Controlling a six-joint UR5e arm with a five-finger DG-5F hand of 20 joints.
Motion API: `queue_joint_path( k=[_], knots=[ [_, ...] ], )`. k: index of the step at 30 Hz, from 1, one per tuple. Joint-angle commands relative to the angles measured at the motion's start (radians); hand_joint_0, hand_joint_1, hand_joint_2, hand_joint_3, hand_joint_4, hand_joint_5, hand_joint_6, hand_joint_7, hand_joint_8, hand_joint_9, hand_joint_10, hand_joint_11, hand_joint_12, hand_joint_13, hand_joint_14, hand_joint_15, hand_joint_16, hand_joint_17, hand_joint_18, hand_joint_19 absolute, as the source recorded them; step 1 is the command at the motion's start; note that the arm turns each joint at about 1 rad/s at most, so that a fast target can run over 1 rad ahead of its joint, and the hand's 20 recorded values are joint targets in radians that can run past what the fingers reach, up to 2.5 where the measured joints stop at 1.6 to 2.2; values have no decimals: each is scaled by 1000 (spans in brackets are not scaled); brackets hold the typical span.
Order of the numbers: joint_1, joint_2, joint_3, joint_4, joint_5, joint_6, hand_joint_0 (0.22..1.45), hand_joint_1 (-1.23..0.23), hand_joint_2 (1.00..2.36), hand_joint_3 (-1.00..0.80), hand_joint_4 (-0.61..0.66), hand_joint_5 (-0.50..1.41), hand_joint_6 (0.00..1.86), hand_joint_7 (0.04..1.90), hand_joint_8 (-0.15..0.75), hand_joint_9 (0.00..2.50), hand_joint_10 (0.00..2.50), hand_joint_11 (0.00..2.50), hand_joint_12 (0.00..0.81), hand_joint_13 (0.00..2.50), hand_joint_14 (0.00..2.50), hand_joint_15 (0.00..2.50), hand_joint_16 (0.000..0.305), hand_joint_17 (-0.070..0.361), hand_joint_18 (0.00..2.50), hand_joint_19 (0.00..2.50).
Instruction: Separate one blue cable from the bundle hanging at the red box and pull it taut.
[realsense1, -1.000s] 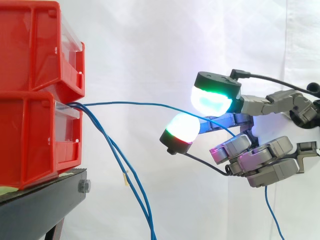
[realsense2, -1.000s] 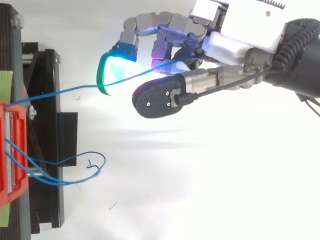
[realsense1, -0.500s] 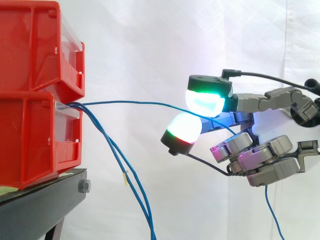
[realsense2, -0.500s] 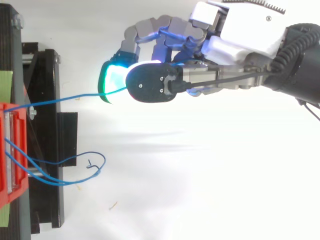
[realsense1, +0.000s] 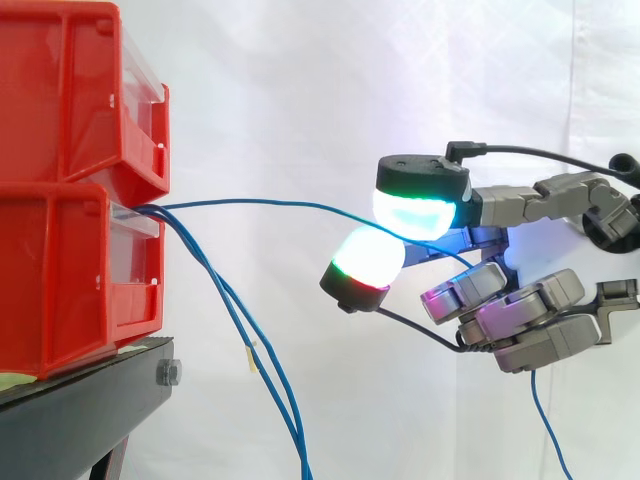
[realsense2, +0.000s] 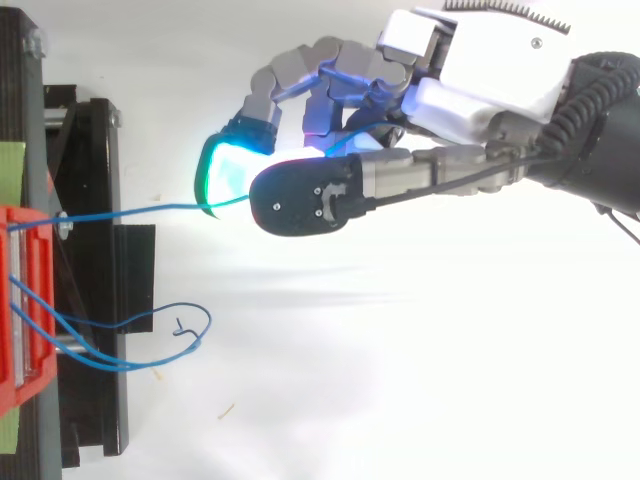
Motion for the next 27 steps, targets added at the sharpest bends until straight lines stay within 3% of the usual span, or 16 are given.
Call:
queue_joint_path(
  k=[1, 6, 13, 18, 27],
  knots=[
    [3, 0, 0, -7, 0, 4, 685, -800, 1021, -239, 13, -225, 853, 849, 324, 240, 2500, 1684, 435, 1083, 2500, 1137, 47, 107, 1922, 1894],
    [14, 0, 0, -27, -10, 24, 688, -822, 1015, -324, 104, -228, 876, 837, 325, 248, 2500, 1679, 430, 1082, 2500, 1151, 46, 104, 1910, 1944],
    [19, 0, 0, -25, -12, 27, 650, -644, 1008, -416, 221, -235, 904, 862, 355, 254, 2500, 1705, 443, 1100, 2500, 1135, 46, 104, 1896, 1891],
    [22, 0, 0, -28, -12, 27, 649, -518, 1001, -487, 216, -237, 910, 879, 356, 257, 2500, 1674, 442, 1098, 2500, 1169, 46, 104, 1853, 1803],
    [22, 0, 0, -30, -12, 27, 637, -524, 1002, -482, 217, -232, 911, 860, 355, 291, 2500, 1612, 438, 1097, 2500, 1150, 45, 100, 1856, 1788]
  ],
)
